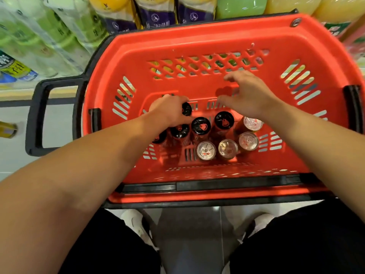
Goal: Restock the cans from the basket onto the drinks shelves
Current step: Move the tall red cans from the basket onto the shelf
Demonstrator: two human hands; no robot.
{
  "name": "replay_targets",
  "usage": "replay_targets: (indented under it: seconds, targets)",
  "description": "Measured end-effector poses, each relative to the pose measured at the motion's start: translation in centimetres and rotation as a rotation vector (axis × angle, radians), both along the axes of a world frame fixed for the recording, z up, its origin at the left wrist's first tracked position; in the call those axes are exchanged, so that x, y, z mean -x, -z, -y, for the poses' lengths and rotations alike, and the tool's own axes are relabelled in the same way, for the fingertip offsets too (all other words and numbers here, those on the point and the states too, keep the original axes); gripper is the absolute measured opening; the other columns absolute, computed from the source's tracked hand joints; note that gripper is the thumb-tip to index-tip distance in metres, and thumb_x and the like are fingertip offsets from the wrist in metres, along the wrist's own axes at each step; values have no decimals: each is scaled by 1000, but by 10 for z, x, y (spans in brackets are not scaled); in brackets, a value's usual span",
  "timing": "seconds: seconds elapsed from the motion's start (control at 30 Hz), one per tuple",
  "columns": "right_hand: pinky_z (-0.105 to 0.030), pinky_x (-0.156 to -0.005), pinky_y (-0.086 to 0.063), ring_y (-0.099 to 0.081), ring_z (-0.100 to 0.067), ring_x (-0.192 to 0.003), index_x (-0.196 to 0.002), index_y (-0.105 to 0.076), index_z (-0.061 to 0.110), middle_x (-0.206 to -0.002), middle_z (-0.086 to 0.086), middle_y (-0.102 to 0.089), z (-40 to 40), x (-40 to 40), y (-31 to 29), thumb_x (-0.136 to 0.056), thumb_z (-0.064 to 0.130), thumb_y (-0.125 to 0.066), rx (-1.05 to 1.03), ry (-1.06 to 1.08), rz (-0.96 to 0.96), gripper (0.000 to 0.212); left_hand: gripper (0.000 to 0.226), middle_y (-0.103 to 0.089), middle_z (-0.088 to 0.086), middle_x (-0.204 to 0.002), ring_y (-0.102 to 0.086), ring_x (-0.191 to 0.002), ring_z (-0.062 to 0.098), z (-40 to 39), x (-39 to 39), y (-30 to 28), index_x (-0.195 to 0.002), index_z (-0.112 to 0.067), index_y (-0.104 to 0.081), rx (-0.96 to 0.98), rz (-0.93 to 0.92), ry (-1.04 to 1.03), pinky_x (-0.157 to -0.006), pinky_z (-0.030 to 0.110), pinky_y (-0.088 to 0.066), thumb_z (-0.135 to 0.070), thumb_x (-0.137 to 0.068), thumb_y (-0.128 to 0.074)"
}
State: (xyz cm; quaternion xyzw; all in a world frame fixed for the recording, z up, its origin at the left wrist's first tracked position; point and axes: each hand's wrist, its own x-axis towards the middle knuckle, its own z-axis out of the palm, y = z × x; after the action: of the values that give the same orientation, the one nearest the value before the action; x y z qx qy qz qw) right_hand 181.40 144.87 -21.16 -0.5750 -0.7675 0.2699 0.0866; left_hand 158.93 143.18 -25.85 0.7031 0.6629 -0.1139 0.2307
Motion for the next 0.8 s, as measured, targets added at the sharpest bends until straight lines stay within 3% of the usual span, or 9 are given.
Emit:
replay_targets:
  seconds: [0.13,0.33,0.4,0.47,0.53,0.63,0.8]
  targets:
    - [-27,-97,-33,-52,-28,-119,-136,-50,12,-136,-11,-48,2,4,-1,-85,36,-70,1,-10,-22,60,68,-59,8,-121,-56,-112,32,0,-10,-2,-138,-32,-46,-4,-73,-39,-88,42,-45,-58,-78,-65]
    - [-28,-98,-34,-50,-27,-121,-134,-52,13,-137,-9,-47,8,7,-6,-85,33,-69,-3,-29,-39,55,48,-64,11,-103,-61,-95,37,4,-16,-4,-112,-19,-54,-147,-7,-109,-68,37,-42,-47,-76,-71]
    - [-27,-95,-34,-50,-27,-121,-133,-53,13,-136,-9,-47,10,5,-7,-85,31,-70,-6,-18,-42,54,46,-66,8,-102,-63,-94,35,5,-13,-16,-110,-21,-58,-195,79,-148,-70,37,-48,-44,-74,-72]
    - [-24,-93,-32,-51,-27,-120,-131,-54,12,-134,-10,-49,11,3,-7,-85,30,-71,-5,-24,-21,53,50,-68,4,-112,-63,-103,31,7,-7,-35,-119,-26,-62,-239,178,-170,-84,38,-52,-41,-72,-72]
    - [-23,-90,-31,-51,-26,-117,-131,-54,13,-132,-10,-49,11,-1,-5,-84,34,-71,19,-24,15,54,58,-66,-2,-124,-59,-115,21,10,0,-55,-129,-28,-60,-283,275,-178,-98,29,-45,-37,-72,-73]
    - [-26,-91,-33,-51,-27,-117,-130,-54,16,-130,-9,-49,11,-4,-6,-84,40,-70,72,-1,39,54,65,-62,-8,-131,-54,-122,8,16,9,-79,-132,-28,-60,-332,449,-246,-100,13,-33,-32,-69,-75]
    - [-34,-98,-38,-50,-26,-118,-129,-54,17,-131,-7,-48,16,4,-9,-86,37,-68,99,-2,50,50,66,-67,-11,-120,-60,-112,-1,27,17,-92,-127,-25,-64,-400,848,-408,-101,22,-45,-25,-62,-76]
